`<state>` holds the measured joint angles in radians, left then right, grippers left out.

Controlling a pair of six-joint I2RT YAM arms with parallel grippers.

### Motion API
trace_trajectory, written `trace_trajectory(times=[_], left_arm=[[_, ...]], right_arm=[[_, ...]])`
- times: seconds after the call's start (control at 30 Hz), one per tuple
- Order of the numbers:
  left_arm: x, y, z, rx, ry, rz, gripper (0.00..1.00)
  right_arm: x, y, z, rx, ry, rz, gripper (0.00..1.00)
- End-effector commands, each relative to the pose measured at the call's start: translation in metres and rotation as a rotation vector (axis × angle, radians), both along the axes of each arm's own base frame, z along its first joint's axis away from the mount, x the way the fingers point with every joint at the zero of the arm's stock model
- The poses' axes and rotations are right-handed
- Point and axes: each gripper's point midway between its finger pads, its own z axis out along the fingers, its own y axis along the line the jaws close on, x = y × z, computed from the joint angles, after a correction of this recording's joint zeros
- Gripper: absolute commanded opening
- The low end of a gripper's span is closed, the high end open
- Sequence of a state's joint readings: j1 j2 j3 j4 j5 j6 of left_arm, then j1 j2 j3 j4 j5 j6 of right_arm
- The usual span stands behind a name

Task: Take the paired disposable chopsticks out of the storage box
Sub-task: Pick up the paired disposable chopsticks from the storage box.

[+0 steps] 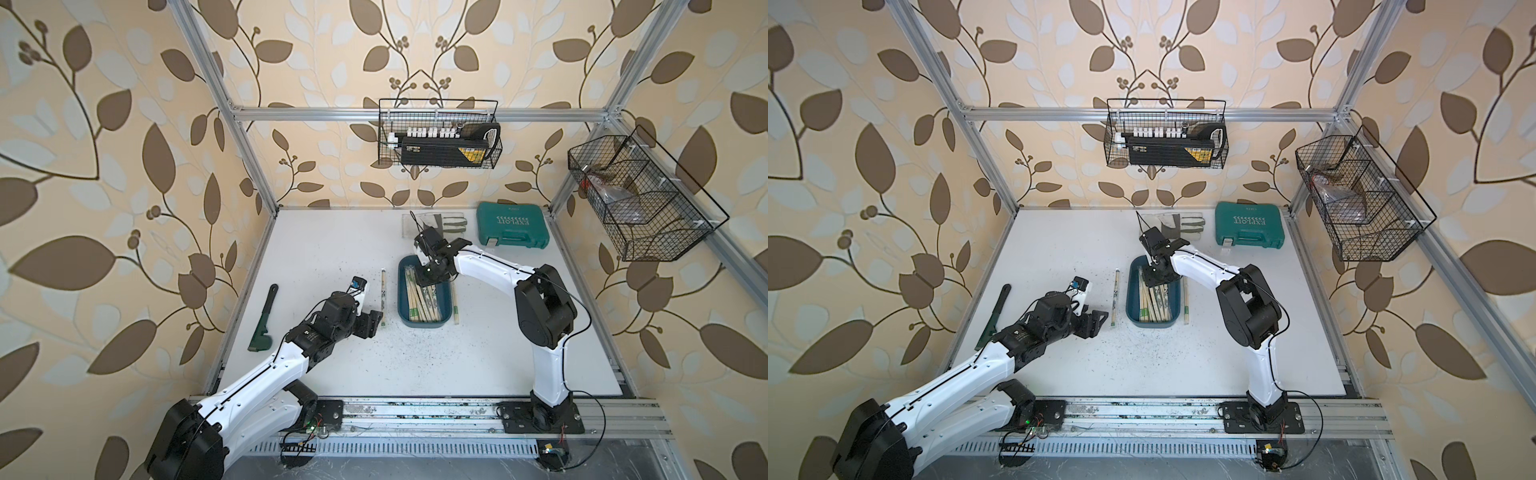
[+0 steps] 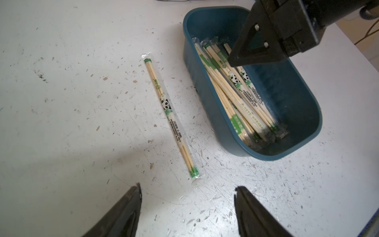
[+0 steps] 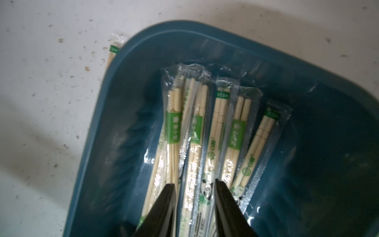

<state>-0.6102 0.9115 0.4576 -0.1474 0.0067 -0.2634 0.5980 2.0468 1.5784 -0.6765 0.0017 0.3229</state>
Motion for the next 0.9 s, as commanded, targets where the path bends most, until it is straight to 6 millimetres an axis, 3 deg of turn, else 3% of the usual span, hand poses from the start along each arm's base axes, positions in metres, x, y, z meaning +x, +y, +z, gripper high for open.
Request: trace_trajectory(times=[0.0,0.23,0.7,0.87], left_arm=[[0.0,-0.006,0.006,-0.016,-0.027,-0.028,0.75],[0.0,-0.005,0.005,-0.013,-0.025,-0.026,0.75],[0.001,-0.005,0.004,-0.01,-0.024,-0.023,0.76],[0.002,-0.005,0.003,-0.009,-0.023,-0.022,0.76]], right_arm=[[0.005,-0.008,-0.01,-0.07,0.004,-0.007,0.35],[0.007,-0.006,-0.023,-0.091,0.022,-0.013,0.35],[0.011,-0.008,-0.042,-0.137,0.043,-0.018,0.24],[0.011,-0.009,-0.043,-0.144,0.051,-0.023,0.29]])
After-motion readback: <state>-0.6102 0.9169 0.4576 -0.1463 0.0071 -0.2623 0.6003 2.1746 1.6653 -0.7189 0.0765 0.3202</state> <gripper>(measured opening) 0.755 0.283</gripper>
